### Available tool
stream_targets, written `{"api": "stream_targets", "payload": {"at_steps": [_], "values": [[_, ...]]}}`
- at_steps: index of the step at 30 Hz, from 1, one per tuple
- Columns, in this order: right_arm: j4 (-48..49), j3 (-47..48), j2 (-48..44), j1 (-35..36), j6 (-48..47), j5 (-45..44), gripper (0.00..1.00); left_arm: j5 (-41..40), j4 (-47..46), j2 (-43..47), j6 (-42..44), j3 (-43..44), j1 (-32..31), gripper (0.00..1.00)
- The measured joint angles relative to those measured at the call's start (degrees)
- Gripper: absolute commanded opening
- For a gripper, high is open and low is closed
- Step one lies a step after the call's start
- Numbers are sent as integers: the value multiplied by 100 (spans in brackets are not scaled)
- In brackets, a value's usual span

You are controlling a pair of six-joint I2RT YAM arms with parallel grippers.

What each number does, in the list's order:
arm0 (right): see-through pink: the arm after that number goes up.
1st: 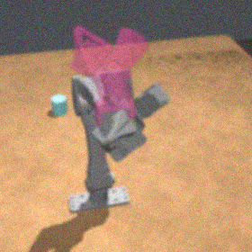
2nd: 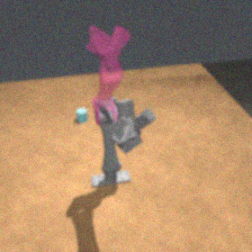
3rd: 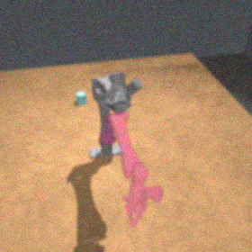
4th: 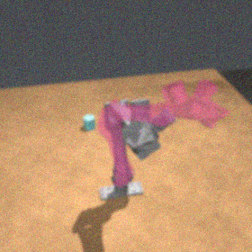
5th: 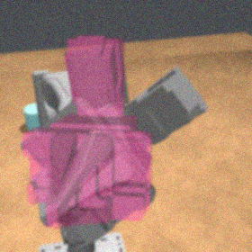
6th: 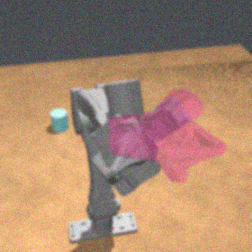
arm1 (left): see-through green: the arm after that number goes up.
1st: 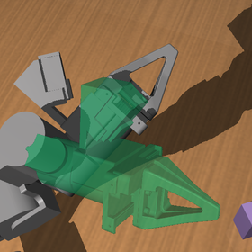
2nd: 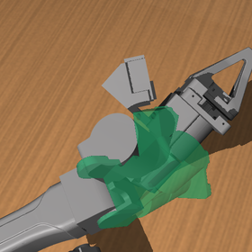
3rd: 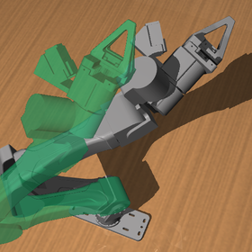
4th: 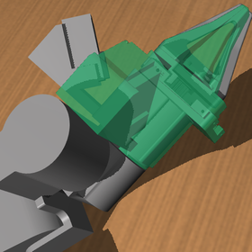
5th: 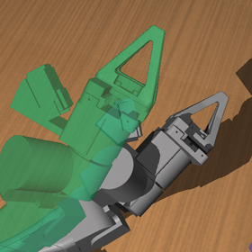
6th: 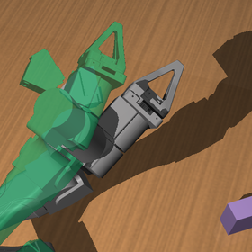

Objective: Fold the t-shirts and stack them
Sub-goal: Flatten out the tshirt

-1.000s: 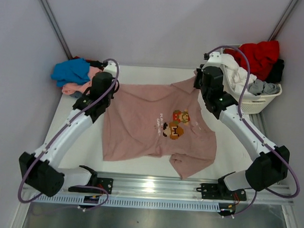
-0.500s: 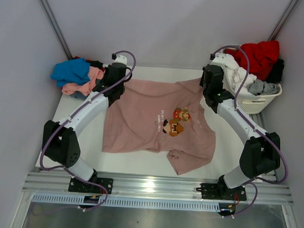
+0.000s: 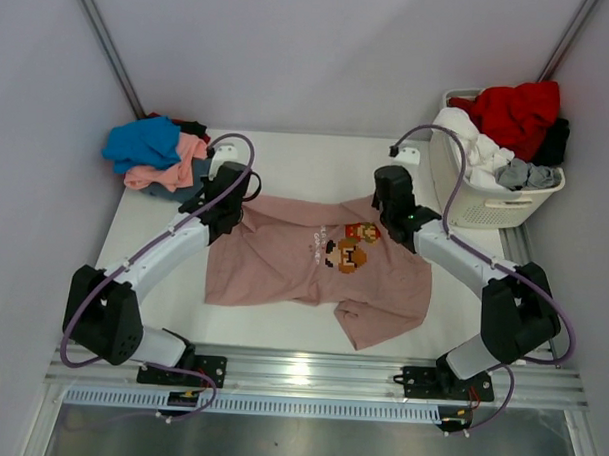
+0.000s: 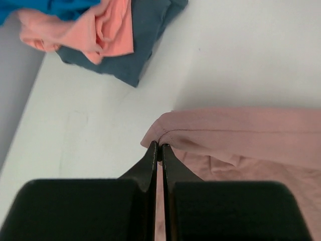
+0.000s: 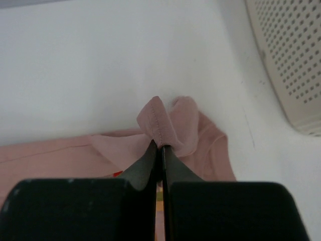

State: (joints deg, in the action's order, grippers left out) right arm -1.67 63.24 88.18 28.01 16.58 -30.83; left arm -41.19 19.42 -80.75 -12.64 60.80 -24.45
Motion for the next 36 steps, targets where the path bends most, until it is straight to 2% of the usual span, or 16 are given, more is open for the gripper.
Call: {"api": "stream_targets", "payload": {"at_steps": [8, 19, 20, 21, 22, 24, 29, 31, 36], "values": [[-175, -247, -33, 671, 457, -195, 0, 155, 400, 48, -1198, -201, -17, 0], [-391, -382, 376, 1139, 647, -472, 0, 319, 542, 173, -1740, -557, -17, 0], [-490, -365, 387, 1139, 704, -568, 8, 348, 581, 199, -1801, -599, -17, 1], [-608, -343, 391, 1141, 769, -684, 22, 378, 629, 216, -1882, -627, -17, 0], [-719, -321, 391, 1143, 872, -798, 43, 400, 688, 229, -1976, -645, -17, 0], [-868, -313, 385, 1156, 1049, -1043, 60, 428, 826, 247, -2166, -664, -17, 1], [-1032, -638, 57, 1272, 1198, -1425, 68, 605, 1097, 472, -2739, -844, -20, 1], [-1043, -776, -166, 1296, 1198, -1530, 75, 710, 1132, 752, -2922, -1073, -17, 1], [-831, -817, -476, 1143, 1075, -1530, 77, 758, 1016, 1405, -3040, -1375, -17, 1]]}}
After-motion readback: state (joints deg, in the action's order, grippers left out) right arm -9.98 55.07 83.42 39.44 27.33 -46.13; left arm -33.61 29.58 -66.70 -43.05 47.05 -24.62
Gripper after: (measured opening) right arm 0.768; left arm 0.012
